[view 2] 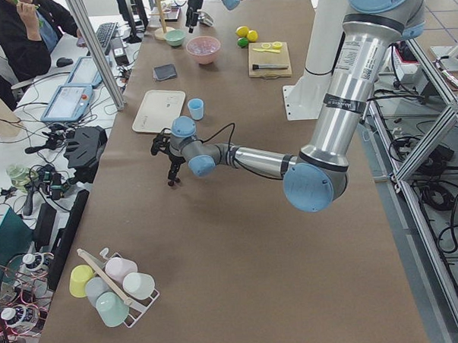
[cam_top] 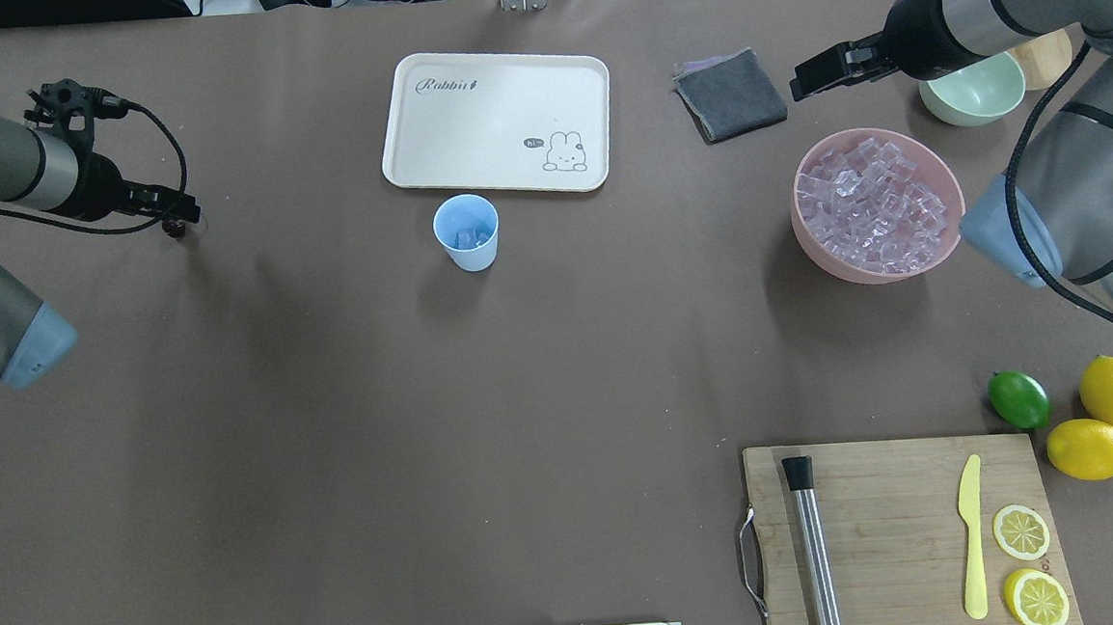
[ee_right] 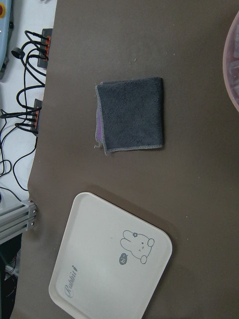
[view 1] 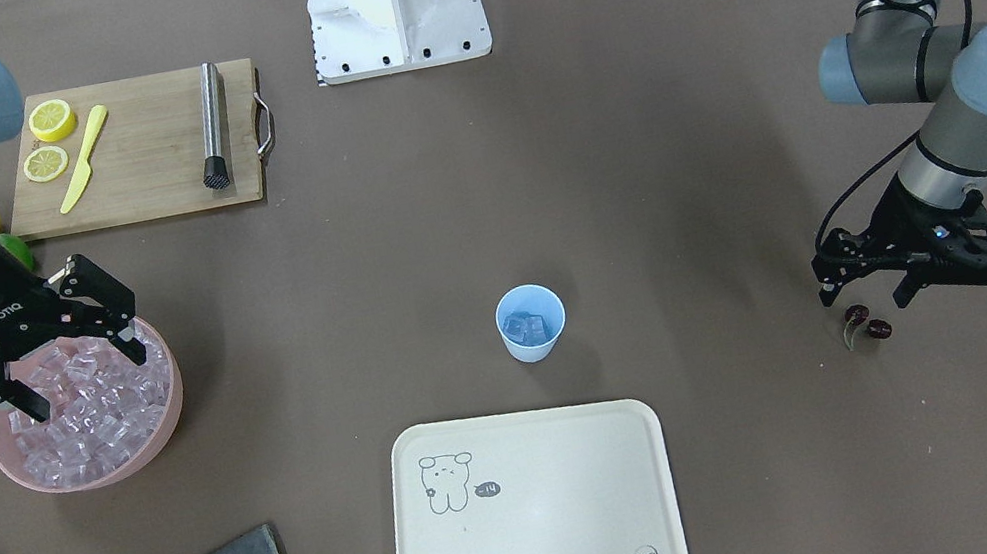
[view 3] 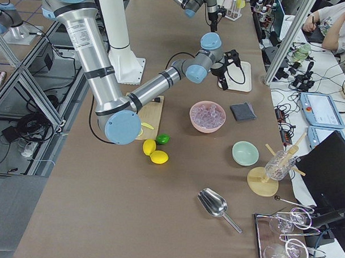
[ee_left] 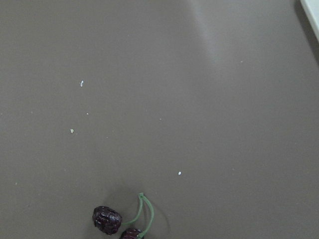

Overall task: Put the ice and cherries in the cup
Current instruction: 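Lower the left gripper onto the dark red cherries and grasp their stems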

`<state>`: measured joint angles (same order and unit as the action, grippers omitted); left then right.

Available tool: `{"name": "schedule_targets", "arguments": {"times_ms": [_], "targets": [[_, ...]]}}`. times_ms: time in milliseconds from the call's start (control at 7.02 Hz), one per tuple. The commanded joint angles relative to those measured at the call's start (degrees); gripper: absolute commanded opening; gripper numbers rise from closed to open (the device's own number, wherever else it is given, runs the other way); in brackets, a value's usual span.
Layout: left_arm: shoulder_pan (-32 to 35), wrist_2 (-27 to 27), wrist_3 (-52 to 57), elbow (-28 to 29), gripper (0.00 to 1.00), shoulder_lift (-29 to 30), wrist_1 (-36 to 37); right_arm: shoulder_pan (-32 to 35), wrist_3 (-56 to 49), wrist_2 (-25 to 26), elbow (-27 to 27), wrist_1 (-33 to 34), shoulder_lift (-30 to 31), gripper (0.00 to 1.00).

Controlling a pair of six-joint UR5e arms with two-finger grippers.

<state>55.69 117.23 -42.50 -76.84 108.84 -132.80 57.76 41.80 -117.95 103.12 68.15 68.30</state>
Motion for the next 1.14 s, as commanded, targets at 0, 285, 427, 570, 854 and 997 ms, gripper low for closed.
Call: {"name": "schedule_targets", "arguments": {"times_ms": [0, 285, 427, 570, 854, 997], "targets": [[-0.23, -0.25, -0.04, 1.52, 0.88, -0.29, 0.26, -0.19, -0.05, 1.66, 0.15, -0.39, 1.22, 1.0], [-1.19, -0.25, -0.13, 2.31, 0.85, 0.67, 0.35, -0.19, -0.05, 1.76, 0.5, -0.57, 2.36, 1.0], [-1.37, -0.25, -0.13, 3.44, 0.81, 1.54, 0.35, -0.1, -0.05, 1.67, 0.5, -0.65, 2.54, 1.0], [-1.46, -0.25, -0.13, 3.71, 0.78, 1.81, 0.35, -0.19, -0.05, 1.67, 0.5, -0.65, 2.8, 1.0], [-1.46, -0.25, -0.04, 4.07, 0.69, 1.73, 0.96, -0.19, -0.05, 1.85, 0.5, -0.65, 2.89, 1.0], [-1.46, -0.25, -0.04, 4.07, 0.59, 1.9, 1.92, -0.28, -0.05, 1.85, 0.41, -0.65, 2.89, 1.0]]}}
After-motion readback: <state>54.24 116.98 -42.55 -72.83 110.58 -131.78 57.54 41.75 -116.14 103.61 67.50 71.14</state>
